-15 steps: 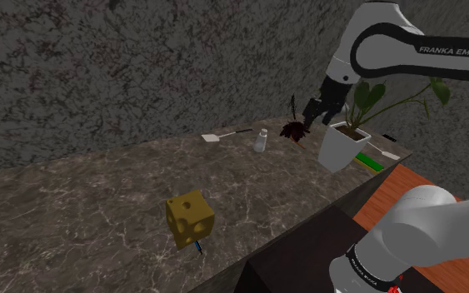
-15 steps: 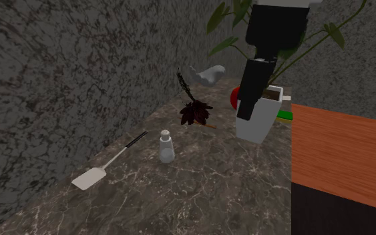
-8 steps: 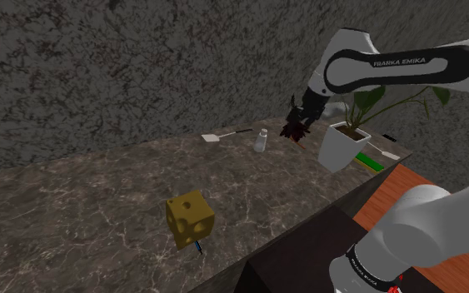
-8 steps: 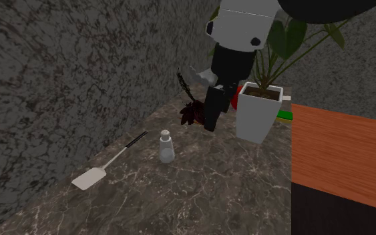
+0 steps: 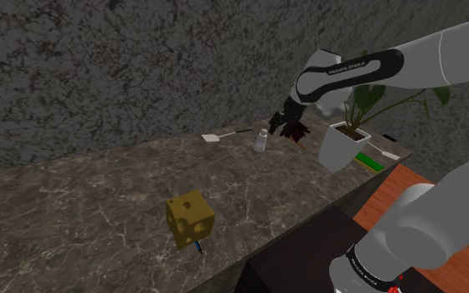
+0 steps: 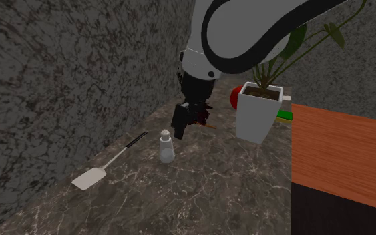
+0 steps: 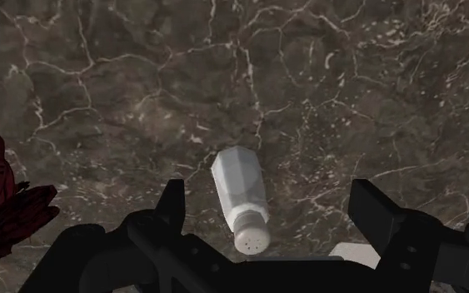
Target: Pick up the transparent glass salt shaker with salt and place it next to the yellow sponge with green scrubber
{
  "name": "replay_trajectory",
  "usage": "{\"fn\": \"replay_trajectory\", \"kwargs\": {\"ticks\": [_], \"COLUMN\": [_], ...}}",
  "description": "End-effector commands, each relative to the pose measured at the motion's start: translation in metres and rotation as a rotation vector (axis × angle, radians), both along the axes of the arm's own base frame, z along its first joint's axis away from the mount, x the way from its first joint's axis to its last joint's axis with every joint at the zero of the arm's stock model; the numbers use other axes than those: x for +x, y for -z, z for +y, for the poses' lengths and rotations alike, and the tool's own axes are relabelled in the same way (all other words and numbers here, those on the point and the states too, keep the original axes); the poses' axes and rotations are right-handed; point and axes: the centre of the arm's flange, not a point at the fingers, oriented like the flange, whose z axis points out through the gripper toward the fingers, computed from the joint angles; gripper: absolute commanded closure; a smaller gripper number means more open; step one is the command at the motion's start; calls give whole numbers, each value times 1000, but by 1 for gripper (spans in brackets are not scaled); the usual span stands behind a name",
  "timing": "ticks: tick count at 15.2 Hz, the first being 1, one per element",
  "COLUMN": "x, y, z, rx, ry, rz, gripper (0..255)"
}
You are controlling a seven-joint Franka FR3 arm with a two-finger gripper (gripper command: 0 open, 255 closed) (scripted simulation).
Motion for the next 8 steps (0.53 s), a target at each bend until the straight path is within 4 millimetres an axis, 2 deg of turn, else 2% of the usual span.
{"fn": "replay_trajectory", "kwargs": {"ticks": [1, 4, 8], "x": [14, 43, 48], "y": [15, 39, 55], "z": [-6, -14, -12], "rx": [12, 31, 32], "ry": [-11, -28, -29], "rz": [-20, -47, -48], "gripper": [0, 0, 0]}}
